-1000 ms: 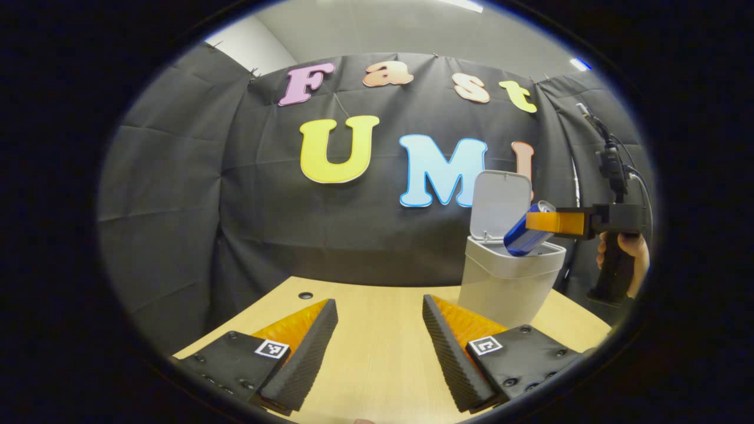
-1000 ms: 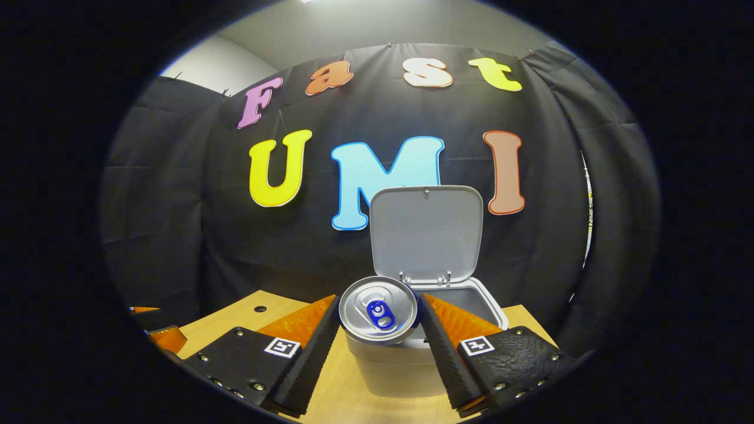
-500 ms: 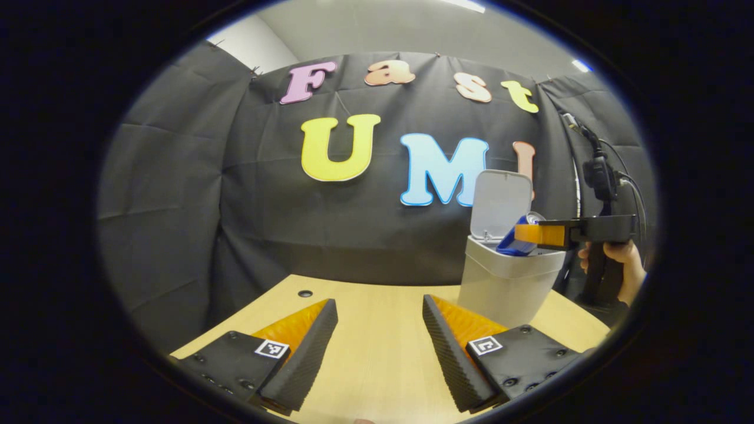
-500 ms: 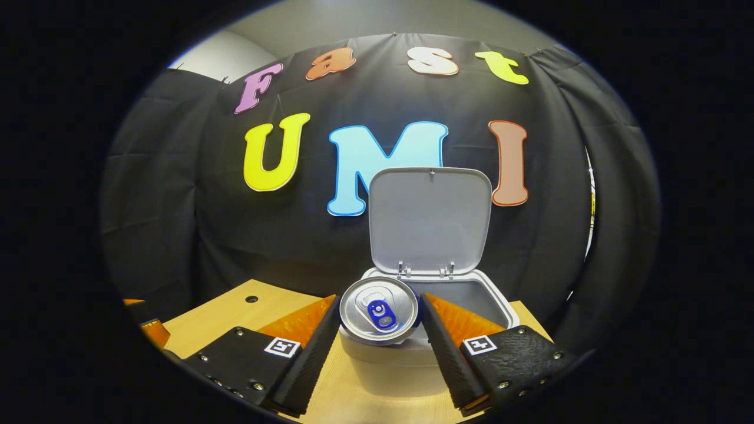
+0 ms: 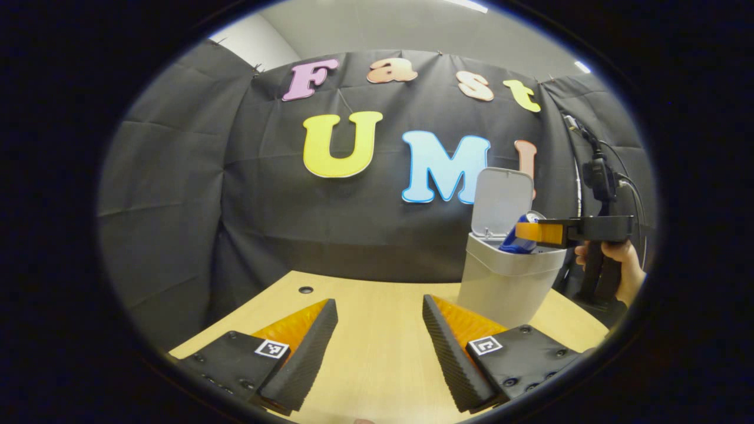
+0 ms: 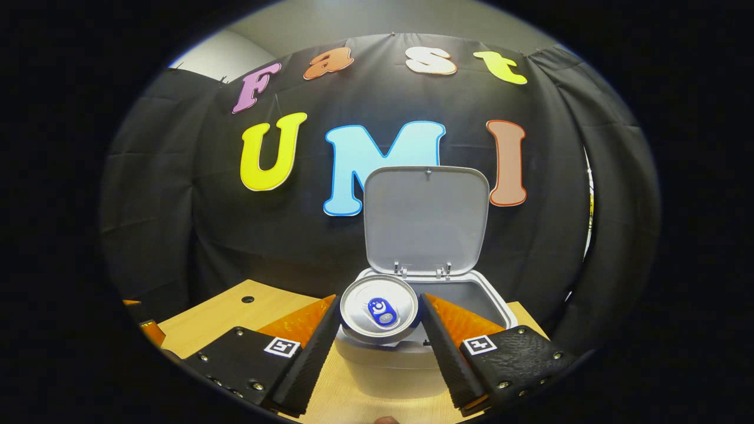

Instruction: Press the lid of the desktop garbage bin to open it, pick up the crumpled paper on the desktop and throw it into the bin, then pick up the pop can on the desktop and drop it into the bin, and finally close the garbage bin lid.

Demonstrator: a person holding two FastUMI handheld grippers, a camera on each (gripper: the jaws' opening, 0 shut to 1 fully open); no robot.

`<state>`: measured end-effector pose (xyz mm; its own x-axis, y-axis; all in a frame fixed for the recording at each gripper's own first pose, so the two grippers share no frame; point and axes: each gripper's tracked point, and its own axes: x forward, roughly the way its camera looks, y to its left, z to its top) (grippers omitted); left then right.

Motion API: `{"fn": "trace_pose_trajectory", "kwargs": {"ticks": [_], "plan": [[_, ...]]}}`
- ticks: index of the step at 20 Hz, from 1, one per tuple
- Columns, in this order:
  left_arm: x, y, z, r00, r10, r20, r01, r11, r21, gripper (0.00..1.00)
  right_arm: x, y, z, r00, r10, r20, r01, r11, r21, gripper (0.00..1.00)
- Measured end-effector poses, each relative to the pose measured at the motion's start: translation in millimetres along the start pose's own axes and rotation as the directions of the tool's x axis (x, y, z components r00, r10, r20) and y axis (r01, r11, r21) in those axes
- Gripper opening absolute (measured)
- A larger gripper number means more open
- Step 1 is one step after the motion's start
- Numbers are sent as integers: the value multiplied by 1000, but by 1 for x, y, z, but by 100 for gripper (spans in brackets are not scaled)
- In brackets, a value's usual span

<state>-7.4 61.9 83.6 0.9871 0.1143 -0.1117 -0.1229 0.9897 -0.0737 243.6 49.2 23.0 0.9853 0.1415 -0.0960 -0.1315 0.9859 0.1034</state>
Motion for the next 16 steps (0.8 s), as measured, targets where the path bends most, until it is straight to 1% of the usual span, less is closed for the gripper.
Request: {"fn": "trace_pose_trajectory", "kwargs": {"ticks": [1,5,7,8,9,10,11,12,14,16], "plan": [[0,0,0,1000,-2,0,2,1000,0,96,0,-1,0,1000,-3,2,3,1000,1,85],[0,1,1,1000,-4,5,4,1000,5,96,3,-3,7,999,-19,41,20,1000,-22,85],[-1,2,2,1000,-1,13,1,1000,10,96,2,-4,6,999,-19,40,20,999,-28,85],[-1,2,2,1000,0,17,0,1000,10,95,1,-4,5,999,-18,36,20,999,-30,85],[-1,2,3,1000,0,19,0,1000,8,96,0,-4,5,999,-22,35,23,999,-35,85],[-1,1,3,1000,-1,20,1,1000,7,95,-2,-4,5,999,-22,35,23,999,-39,85],[-1,1,3,1000,-4,20,3,1000,7,95,-3,-3,5,999,-17,33,19,999,-41,85],[-1,1,3,1000,-6,21,6,1000,6,96,-5,-1,5,999,-11,33,12,999,-38,85],[-1,0,3,1000,-10,24,10,1000,3,95,-8,0,8,999,-6,36,7,1000,-30,85],[-1,0,4,999,-15,29,15,1000,-1,95,-11,-2,13,999,-6,39,7,1000,-25,85]]}}
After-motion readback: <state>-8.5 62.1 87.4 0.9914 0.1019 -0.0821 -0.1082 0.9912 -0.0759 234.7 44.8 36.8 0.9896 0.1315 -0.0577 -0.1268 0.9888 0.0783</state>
